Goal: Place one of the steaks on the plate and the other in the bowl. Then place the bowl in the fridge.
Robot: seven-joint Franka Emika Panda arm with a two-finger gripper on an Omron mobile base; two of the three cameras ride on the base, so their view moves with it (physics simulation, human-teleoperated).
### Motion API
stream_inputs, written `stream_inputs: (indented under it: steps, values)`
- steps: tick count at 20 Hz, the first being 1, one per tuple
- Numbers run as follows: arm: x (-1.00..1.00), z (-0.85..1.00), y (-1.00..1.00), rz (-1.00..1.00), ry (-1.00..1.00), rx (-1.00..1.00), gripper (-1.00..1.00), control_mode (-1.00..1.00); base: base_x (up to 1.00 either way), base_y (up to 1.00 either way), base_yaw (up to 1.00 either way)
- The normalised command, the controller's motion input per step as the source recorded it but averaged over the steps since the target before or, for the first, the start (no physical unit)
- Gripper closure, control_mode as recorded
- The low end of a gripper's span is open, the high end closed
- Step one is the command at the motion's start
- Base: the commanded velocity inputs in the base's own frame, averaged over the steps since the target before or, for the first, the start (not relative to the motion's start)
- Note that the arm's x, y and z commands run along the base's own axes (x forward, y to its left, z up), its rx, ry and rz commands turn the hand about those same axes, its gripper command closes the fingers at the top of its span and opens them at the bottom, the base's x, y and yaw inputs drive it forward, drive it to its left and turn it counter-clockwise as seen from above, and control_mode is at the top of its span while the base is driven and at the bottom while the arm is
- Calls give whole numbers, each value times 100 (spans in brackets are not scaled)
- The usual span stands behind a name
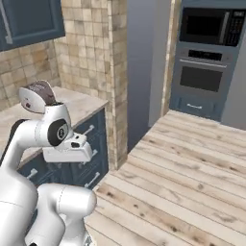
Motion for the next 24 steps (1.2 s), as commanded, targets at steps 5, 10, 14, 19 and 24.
stream_inputs:
  steps: [5,10,14,19,24]
  values:
    - [0,0,0,0,0,0,-100,100,32,-82,-67]
    - [0,0,0,0,0,0,-100,100,99,-31,-9]
    - [0,0,0,0,0,0,-100,100,100,-70,-1]
    - [0,0,0,0,0,0,-100,100,100,-32,-1]
    - [0,0,0,0,0,0,-100,100,100,-4,-1]
